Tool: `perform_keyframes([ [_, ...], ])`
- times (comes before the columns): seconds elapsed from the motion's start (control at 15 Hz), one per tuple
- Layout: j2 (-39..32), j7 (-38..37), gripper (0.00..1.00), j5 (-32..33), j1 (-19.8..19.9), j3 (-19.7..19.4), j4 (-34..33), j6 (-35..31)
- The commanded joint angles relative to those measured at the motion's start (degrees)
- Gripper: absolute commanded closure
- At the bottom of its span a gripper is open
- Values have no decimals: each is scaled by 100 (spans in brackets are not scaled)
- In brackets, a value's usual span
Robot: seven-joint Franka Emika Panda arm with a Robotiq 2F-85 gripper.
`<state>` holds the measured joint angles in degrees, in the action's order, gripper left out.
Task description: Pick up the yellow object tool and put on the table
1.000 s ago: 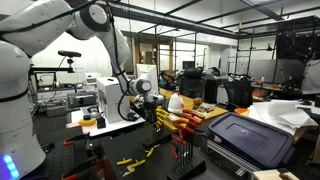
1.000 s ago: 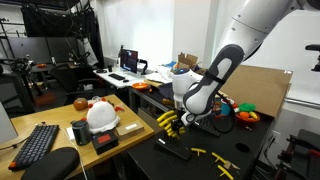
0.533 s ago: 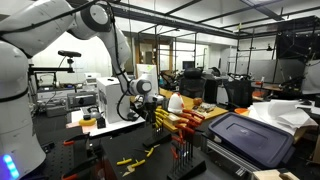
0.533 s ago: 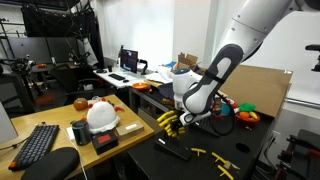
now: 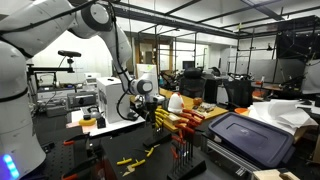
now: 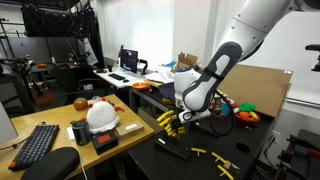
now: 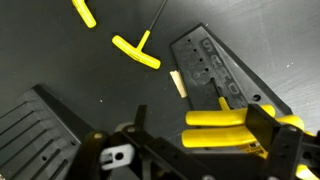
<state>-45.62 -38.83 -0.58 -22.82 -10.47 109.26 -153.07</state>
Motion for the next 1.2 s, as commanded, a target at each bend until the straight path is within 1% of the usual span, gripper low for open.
perform_keyframes([
  [0.0, 260, -52, 0, -205, 272, 211, 267, -201],
  [0.33, 247, -61, 0, -435, 404, 327, 381, -399],
  [0.73, 197, -232, 0, -640, 311, 254, 553, -667],
  [1.13, 166, -1056, 0, -651, -16, 44, 767, -1002],
])
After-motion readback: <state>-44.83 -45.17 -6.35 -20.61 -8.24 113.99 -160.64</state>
